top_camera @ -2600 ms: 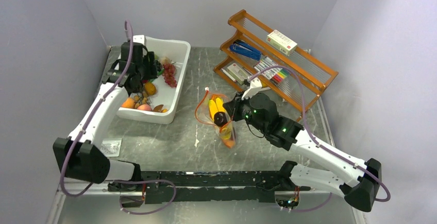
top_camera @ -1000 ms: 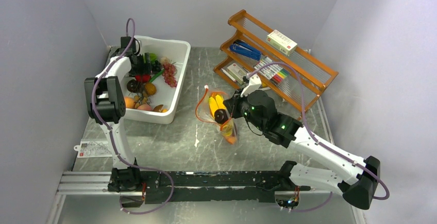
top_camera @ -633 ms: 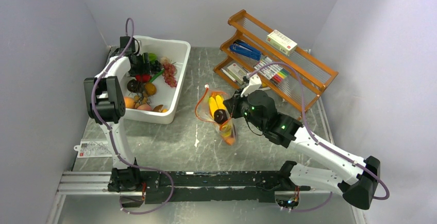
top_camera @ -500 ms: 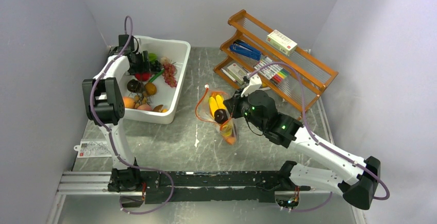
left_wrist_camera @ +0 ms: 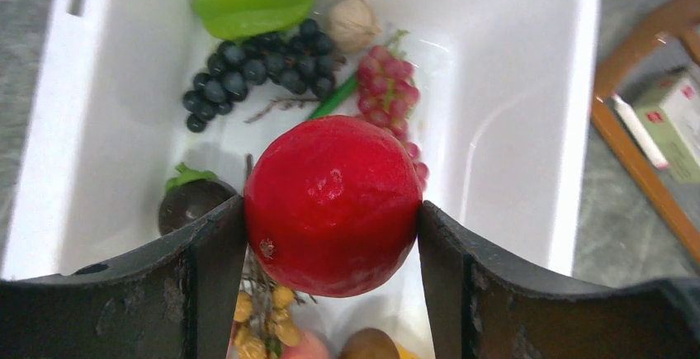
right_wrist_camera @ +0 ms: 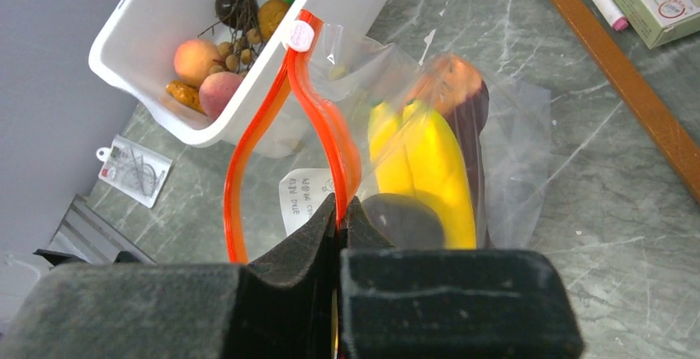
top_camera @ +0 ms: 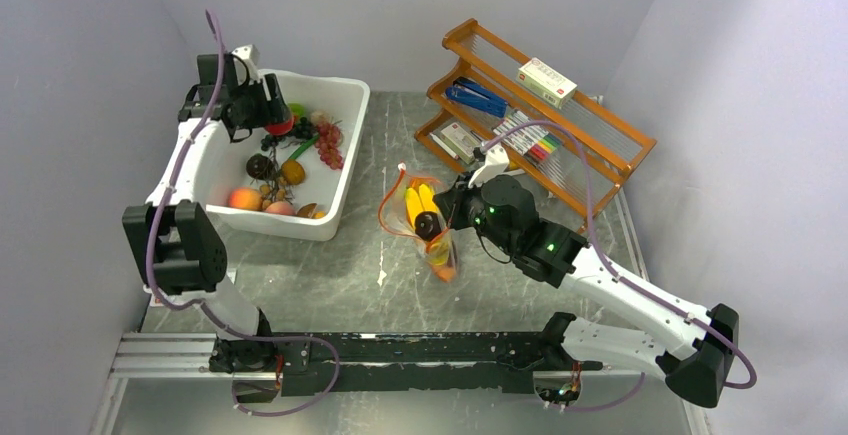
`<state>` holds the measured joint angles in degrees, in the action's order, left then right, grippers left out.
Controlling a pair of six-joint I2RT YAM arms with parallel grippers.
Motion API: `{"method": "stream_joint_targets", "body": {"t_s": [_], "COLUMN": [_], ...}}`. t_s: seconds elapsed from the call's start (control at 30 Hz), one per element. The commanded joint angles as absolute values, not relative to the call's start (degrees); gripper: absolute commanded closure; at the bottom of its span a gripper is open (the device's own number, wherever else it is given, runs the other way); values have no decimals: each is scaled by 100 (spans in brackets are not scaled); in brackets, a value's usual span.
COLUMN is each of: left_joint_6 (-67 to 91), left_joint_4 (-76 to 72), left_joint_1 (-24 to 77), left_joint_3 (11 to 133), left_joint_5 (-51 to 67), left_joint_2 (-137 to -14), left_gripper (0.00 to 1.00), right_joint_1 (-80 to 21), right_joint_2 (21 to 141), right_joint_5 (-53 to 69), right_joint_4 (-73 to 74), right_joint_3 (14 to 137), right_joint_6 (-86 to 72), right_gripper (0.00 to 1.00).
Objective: Place the food in the zip-top bag and seal the zipper
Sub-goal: Pick up the fake fruit from the bin, then place the fake fruit in the zipper food storage bag.
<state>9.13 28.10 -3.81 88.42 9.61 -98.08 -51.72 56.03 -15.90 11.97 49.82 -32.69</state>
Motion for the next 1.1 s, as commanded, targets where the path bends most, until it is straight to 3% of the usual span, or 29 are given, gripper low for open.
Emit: {"method": "stream_joint_targets", "body": {"t_s": [0.0,0.3,0.6,1.07], "left_joint_6": [1123,1554,2963,3517], "left_joint_4": [2553,1793,502,-149], "left_joint_1": [-369,-358,-192,1752], "left_joint_3": [8341,6602,5157,5033], "left_joint_5": [1878,3888,5625,5096], "left_joint_2": [-9210,-7761,-6344,-6286], "left_gripper": [43,45,44,43], "right_joint_1": [-5175,-5171,-5173,-5168], "right_joint_2": [5568,5603,5784,5924], "right_joint_5": [-1665,-1650,-1728,-1666], "right_joint_4": [1009,927,963,877], "right_joint_3": [5046,4906,5061,5032], "right_joint_6": [-3383,-3530,-3535,-3581], "right_gripper": [100,100,100,100]}}
